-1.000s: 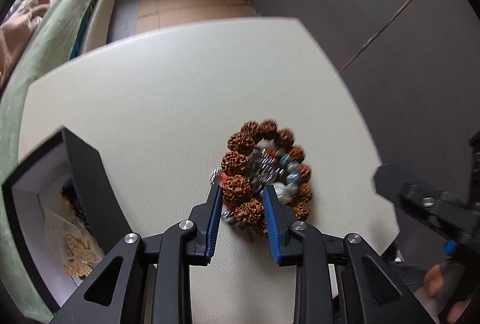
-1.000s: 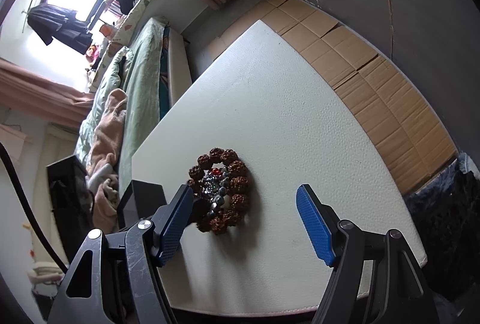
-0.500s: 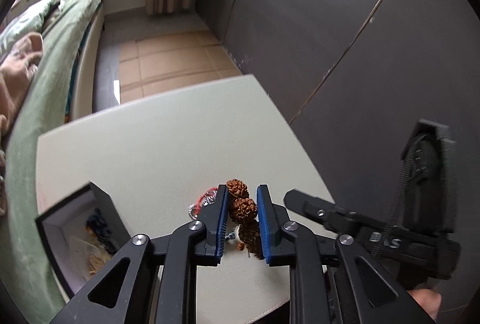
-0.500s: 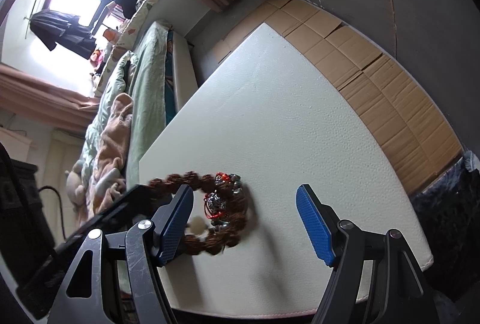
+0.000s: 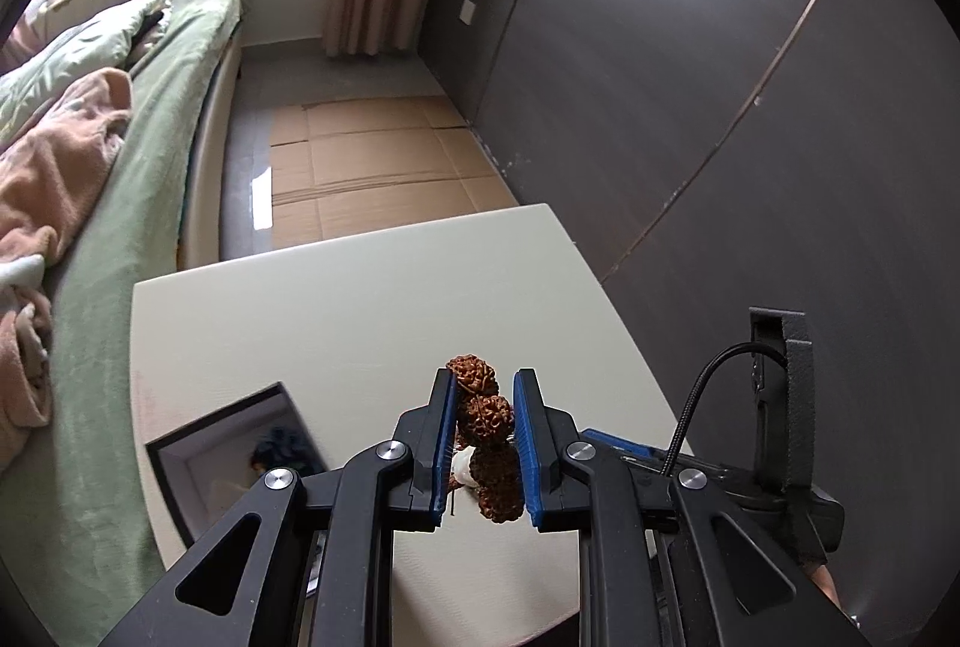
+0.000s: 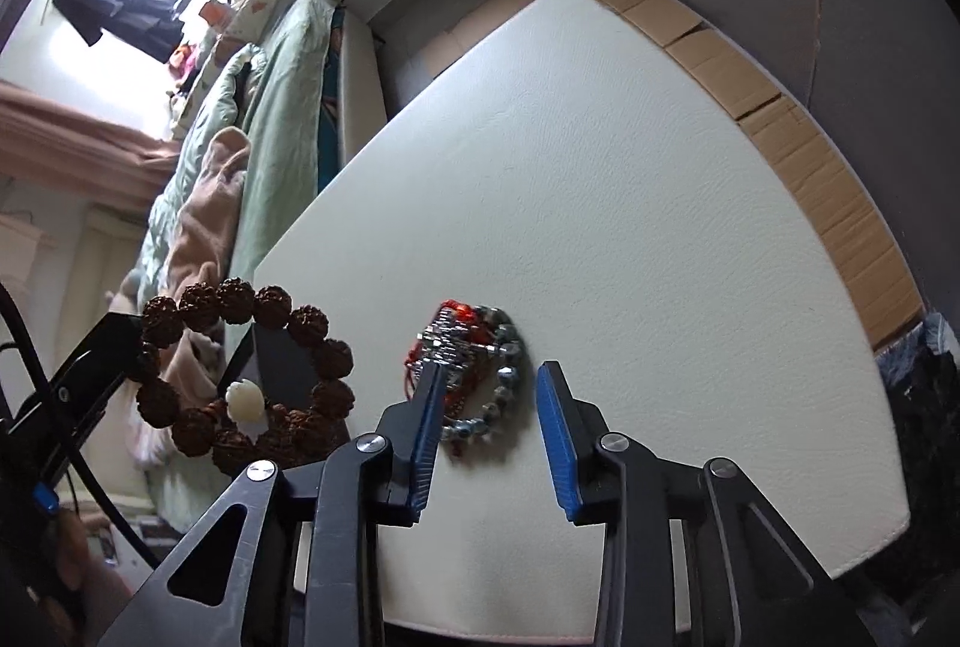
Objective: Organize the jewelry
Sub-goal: 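Grasp the silver-and-red bracelet with the right tool, then lift the rudraksha bracelet with the left tool while the right tool lifts the silver bracelet toward the box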
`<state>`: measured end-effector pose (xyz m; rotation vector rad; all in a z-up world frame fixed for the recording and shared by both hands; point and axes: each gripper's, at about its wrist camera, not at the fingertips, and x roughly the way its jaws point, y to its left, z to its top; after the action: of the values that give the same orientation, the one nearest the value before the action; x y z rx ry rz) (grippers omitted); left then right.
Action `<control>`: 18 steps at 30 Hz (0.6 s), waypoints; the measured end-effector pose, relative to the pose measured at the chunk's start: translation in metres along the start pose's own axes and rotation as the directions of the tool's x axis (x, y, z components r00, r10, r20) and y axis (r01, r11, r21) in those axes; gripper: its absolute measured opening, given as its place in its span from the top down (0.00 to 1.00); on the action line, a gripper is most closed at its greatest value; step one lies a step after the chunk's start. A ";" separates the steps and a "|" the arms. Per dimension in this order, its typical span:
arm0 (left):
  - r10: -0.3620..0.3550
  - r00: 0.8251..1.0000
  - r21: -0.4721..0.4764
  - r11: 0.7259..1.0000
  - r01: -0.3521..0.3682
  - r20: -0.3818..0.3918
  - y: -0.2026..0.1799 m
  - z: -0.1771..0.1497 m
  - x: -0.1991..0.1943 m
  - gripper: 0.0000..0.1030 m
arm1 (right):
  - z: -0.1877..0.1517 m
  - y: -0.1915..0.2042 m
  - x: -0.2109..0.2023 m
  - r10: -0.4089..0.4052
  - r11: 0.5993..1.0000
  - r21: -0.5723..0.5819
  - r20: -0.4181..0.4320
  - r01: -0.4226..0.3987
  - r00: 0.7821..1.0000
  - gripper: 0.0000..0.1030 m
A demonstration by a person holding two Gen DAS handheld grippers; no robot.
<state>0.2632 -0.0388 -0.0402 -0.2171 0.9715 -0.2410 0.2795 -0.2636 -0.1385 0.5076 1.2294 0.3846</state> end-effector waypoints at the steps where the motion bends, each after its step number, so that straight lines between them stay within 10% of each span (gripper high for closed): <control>1: 0.002 1.000 -0.004 1.000 -0.002 0.001 0.004 -0.001 -0.002 0.81 | 0.001 0.004 0.001 -0.001 1.000 -0.013 0.006 0.001 1.000 0.67; 18: 0.020 0.999 -0.031 0.999 -0.019 0.031 0.028 -0.007 -0.028 0.81 | 0.005 0.033 0.044 -0.114 0.981 -0.158 -0.013 0.111 0.993 0.80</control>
<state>0.2454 -0.0048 -0.0301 -0.2387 0.9467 -0.2043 0.2969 -0.2135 -0.1531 0.2981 1.2317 0.3880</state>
